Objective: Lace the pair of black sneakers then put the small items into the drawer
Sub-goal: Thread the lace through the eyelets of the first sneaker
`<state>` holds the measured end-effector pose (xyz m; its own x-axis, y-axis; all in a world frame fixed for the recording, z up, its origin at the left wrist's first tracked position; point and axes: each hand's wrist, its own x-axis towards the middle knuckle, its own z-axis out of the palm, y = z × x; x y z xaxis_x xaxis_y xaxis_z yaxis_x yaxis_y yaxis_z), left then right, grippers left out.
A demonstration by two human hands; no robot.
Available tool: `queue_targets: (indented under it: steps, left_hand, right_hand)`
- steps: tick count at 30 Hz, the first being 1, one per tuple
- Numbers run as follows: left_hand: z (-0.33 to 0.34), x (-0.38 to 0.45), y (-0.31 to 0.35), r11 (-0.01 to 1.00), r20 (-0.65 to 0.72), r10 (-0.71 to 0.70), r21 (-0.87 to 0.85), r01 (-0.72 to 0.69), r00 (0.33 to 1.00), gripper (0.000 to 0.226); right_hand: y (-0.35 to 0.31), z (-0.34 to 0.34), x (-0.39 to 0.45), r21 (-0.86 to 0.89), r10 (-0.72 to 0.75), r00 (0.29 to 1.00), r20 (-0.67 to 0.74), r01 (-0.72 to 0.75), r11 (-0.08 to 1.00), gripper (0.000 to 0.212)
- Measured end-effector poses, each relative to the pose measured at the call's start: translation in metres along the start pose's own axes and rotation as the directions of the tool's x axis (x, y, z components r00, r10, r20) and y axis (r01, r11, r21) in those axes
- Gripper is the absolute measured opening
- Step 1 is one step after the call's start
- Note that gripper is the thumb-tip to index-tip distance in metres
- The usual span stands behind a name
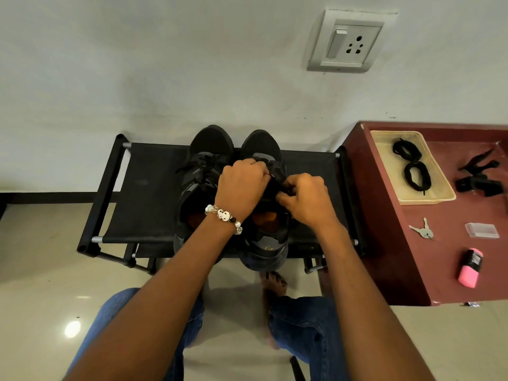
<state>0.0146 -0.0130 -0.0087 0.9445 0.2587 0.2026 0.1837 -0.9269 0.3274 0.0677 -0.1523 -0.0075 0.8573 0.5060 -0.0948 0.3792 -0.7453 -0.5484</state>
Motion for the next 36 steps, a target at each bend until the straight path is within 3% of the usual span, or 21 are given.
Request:
queue_targets:
  steps: [2, 4, 6, 9, 11, 13, 15, 21, 24, 26, 29, 31, 32, 34, 35, 36]
  left_hand:
    - [-0.001, -0.003, 0.000, 0.965, -0.073, -0.189, -0.200, 0.172, 0.979, 0.021]
    - [-0.001, -0.003, 0.000, 0.819, -0.104, -0.444, -0.450, 0.355, 0.890, 0.016]
    - [0.002, -0.001, -0.002, 0.703, -0.063, -0.571, -0.552, 0.448, 0.818, 0.013]
    - [0.000, 0.000, -0.002, 0.754, -0.035, -0.488, -0.520, 0.401, 0.872, 0.012]
    - [-0.004, 0.000, -0.006, 0.832, -0.036, -0.312, -0.493, 0.255, 0.949, 0.029]
    - [-0.007, 0.002, -0.008, 0.941, 0.021, -0.082, -0.327, 0.084, 0.996, 0.042]
    - [-0.010, 0.003, -0.007, 0.991, 0.086, 0.061, -0.128, -0.050, 0.994, 0.033]
    - [-0.014, 0.006, 0.006, 0.982, 0.055, 0.020, 0.187, -0.030, 0.998, 0.026]
    - [-0.013, 0.006, 0.010, 0.966, 0.004, 0.053, 0.255, -0.052, 0.999, 0.023]
    - [-0.011, 0.004, 0.007, 0.978, 0.002, 0.062, 0.198, -0.062, 0.998, 0.026]
    - [-0.004, 0.000, -0.005, 0.990, 0.117, -0.065, -0.113, 0.078, 0.991, 0.026]
    - [-0.008, 0.000, -0.008, 0.857, 0.227, -0.204, -0.430, 0.285, 0.953, 0.021]
    - [-0.013, 0.001, -0.008, 0.693, 0.278, -0.296, -0.596, 0.406, 0.914, 0.020]
    - [-0.026, 0.006, -0.009, 0.264, 0.402, -0.446, -0.795, 0.546, 0.800, 0.026]
    - [-0.030, 0.007, -0.010, 0.101, 0.453, -0.480, -0.823, 0.560, 0.752, 0.027]
    - [-0.032, 0.008, -0.012, 0.011, 0.470, -0.499, -0.837, 0.547, 0.728, 0.027]
  right_hand:
    - [-0.001, 0.001, 0.000, -0.011, 0.015, 1.000, -0.001, -0.015, 1.000, 0.014]
    - [-0.001, 0.001, -0.001, -0.018, 0.028, 1.000, -0.004, -0.028, 0.999, 0.016]
    - [-0.002, 0.000, -0.001, -0.025, 0.023, 1.000, -0.004, -0.023, 0.999, 0.017]
    - [-0.004, 0.000, -0.001, -0.051, 0.019, 1.000, -0.005, -0.020, 0.998, 0.018]
    - [-0.006, 0.001, -0.002, -0.069, 0.015, 1.000, -0.015, -0.016, 0.998, 0.021]
    - [-0.009, 0.003, -0.003, -0.095, 0.010, 1.000, -0.024, -0.012, 0.995, 0.026]
    - [-0.012, 0.008, -0.004, -0.132, 0.018, 1.000, -0.023, -0.021, 0.991, 0.031]
    - [-0.015, 0.015, -0.002, -0.170, 0.091, 0.995, 0.033, -0.084, 0.982, 0.026]
    - [-0.015, 0.015, -0.001, -0.167, 0.090, 0.995, 0.053, -0.080, 0.983, 0.019]
    - [-0.016, 0.015, -0.001, -0.179, 0.090, 0.994, 0.060, -0.078, 0.981, 0.019]
    - [-0.020, 0.014, -0.001, -0.205, 0.096, 0.993, 0.075, -0.079, 0.976, 0.024]
    - [-0.021, 0.014, -0.001, -0.207, 0.109, 0.990, 0.092, -0.088, 0.974, 0.027]
    - [-0.022, 0.013, 0.000, -0.204, 0.116, 0.988, 0.102, -0.093, 0.975, 0.027]
    - [-0.022, 0.013, -0.001, -0.196, 0.121, 0.985, 0.120, -0.096, 0.976, 0.027]
    - [-0.022, 0.013, -0.001, -0.192, 0.122, 0.985, 0.126, -0.096, 0.977, 0.026]
    - [-0.022, 0.013, -0.001, -0.188, 0.123, 0.984, 0.128, -0.098, 0.977, 0.025]
